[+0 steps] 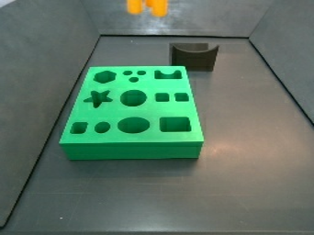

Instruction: Insert the 3 prong object.

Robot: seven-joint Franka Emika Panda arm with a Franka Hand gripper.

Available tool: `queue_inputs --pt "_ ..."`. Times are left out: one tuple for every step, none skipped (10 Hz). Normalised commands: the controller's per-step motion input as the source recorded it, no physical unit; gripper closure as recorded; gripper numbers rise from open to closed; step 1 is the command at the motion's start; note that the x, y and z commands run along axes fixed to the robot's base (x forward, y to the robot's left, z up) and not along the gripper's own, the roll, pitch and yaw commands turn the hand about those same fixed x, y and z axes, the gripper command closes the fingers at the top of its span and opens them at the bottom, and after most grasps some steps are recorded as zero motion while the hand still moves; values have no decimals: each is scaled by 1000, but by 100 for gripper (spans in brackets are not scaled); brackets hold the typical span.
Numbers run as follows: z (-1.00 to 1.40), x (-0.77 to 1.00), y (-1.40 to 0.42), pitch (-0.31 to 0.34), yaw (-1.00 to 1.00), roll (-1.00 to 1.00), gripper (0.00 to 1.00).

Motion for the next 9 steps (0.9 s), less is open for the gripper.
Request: queue_inputs --pt "-774 -120 751 -91 0 -131 100" --pt "-737 -51 720 -91 0 -171 100" --pt "-734 -17 629 -83 0 -196 100" --pt "-640 -51 563 -99 -40 -259 100" --pt "-623 -51 554 -99 -49 -266 100" --pt "-654 -126 540 -97 -89 -247 100" --pt "-700 -194 526 -100 -109 -224 100" --pt "-629 -189 471 -130 -157 -243 100" --pt "-640 -326 240 -197 -271 -167 100"
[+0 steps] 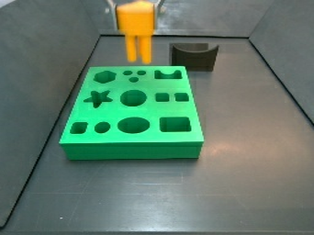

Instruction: Insert the 3 prong object.

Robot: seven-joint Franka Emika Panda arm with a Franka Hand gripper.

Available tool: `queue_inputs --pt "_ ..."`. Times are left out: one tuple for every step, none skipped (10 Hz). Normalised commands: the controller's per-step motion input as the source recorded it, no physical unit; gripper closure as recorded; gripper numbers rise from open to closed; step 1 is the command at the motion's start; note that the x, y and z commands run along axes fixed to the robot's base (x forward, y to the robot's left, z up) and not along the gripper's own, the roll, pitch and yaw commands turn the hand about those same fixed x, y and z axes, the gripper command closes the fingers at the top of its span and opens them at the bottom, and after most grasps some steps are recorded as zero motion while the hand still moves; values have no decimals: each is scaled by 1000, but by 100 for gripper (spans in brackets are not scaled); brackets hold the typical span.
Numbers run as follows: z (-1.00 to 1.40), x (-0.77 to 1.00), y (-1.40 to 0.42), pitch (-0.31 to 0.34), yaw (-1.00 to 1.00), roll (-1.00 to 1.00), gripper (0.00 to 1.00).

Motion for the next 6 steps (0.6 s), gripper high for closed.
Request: queue_inputs --pt "-466 -194 43 -66 -443 -6 100" --pt "-357 -100 0 -39 -454 0 100" --pt "-251 -83 0 -27 -331 0 100" --pt "-214 -51 0 -19 -189 0 100" --pt "-211 0 0 -10 -249 -4 100" --pt "-103 0 0 0 -403 0 100"
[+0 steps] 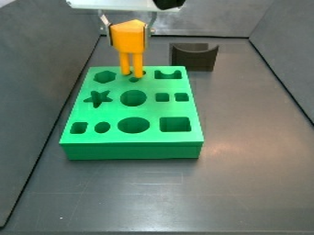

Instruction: Insert the 3 prong object.

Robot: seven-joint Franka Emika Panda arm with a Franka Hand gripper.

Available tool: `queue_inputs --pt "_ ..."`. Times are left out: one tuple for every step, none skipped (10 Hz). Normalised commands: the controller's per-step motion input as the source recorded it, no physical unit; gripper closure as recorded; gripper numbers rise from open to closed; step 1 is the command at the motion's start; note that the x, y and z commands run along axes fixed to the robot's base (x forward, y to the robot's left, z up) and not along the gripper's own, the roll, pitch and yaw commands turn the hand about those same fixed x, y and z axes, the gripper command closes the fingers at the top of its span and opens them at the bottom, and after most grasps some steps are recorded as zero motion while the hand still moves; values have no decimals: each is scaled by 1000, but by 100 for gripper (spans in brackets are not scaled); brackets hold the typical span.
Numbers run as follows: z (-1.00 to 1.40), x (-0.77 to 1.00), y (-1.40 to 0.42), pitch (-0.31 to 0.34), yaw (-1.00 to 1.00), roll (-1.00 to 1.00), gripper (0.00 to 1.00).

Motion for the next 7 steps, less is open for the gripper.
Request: queue_inputs --pt "-100 54 0 0 -454 0 100" --pt "-100 29 0 0 -566 7 100" --pt "-69 20 0 9 -634 23 100" --pt "-66 0 0 0 -731 0 100" --pt "-97 0 0 0 -877 0 100" --pt "-123 0 0 0 -929 0 100" --pt "-149 0 3 0 -969 0 100"
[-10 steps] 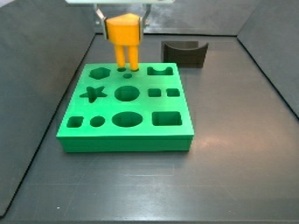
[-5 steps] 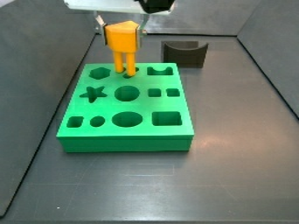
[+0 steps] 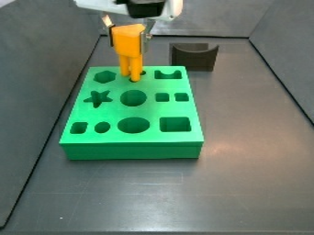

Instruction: Insert the 3 prong object.

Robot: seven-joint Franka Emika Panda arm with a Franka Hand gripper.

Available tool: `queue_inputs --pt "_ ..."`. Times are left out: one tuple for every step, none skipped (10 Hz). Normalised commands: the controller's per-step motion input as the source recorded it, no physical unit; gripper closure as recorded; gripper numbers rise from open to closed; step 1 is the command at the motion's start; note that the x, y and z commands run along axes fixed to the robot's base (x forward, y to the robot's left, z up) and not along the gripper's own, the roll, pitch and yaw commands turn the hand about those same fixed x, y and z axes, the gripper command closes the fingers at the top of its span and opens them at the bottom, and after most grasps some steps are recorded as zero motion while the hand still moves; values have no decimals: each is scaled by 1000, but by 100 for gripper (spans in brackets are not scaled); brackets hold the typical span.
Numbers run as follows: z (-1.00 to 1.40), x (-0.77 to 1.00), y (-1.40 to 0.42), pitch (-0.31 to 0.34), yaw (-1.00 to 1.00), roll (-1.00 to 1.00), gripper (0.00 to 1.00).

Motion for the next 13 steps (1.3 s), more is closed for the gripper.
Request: queue_inputs --pt "-174 0 3 0 -991 0 100" --pt "-223 66 46 0 -957 0 100" --pt "-249 109 0 0 -889 0 100" --pt "-251 194 0 0 -746 0 100" --pt "-206 231 0 0 -420 0 100" --pt "-163 100 0 7 -63 7 100" --pt "-180 11 0 0 0 36 100" --pt "-266 0 0 -34 0 0 100" --pt "-343 29 0 -14 -74 0 100" --pt "-363 3 0 -41 -171 0 100" --pt "-434 0 17 -40 -249 43 100" --pt "-440 0 17 -31 -231 73 100" --pt "-431 14 29 -24 -169 70 100"
